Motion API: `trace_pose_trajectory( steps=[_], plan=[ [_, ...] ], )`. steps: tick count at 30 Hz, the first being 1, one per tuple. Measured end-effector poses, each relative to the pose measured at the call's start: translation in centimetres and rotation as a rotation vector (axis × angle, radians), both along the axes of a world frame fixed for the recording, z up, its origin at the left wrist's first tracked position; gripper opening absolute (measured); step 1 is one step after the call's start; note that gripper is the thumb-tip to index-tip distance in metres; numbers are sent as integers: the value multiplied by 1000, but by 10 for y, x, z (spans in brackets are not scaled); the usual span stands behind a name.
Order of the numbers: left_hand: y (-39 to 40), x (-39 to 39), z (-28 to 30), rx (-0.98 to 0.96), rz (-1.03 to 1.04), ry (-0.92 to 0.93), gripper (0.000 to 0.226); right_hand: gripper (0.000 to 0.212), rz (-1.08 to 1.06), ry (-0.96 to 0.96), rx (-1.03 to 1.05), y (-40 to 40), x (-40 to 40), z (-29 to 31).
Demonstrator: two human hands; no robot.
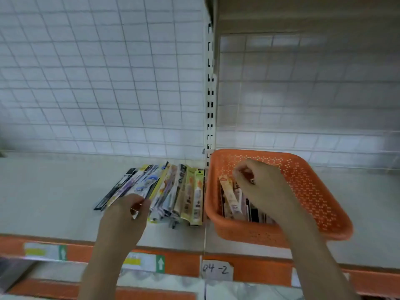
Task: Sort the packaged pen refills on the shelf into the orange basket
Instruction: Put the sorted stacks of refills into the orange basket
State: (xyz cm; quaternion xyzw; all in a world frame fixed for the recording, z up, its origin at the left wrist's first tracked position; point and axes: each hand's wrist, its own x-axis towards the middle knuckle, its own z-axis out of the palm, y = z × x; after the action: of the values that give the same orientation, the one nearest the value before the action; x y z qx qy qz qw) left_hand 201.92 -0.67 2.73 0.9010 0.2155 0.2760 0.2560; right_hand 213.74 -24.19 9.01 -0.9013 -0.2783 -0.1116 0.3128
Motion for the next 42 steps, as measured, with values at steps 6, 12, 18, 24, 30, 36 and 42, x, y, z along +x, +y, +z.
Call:
trace_pose_trajectory(
  steps=[6,12,18,24,30,36,42],
  plan=[
    [89,-31,-9,-77,155,5,12,19,127,23,-73,113,-19,-8],
    [143,-34,-20,-99,105,42,13,15,8,87,-170,175,-21,-45],
    [167,-7,-23,-93,5,29,12,76,-282,478,-24,172,-16,-60],
    [171,18,-30,-102,-100,57,12,99,-365,605,-162,176,-9,-83],
    [175,24,-35,-116,-121,78,13,53,-319,523,-46,170,-8,-73],
    [173,28,-34,-171,-83,135,25,62,-309,561,-125,172,-2,-70],
    [171,41,-31,-206,-20,410,76,66,-333,611,-160,170,6,-66]
  ],
)
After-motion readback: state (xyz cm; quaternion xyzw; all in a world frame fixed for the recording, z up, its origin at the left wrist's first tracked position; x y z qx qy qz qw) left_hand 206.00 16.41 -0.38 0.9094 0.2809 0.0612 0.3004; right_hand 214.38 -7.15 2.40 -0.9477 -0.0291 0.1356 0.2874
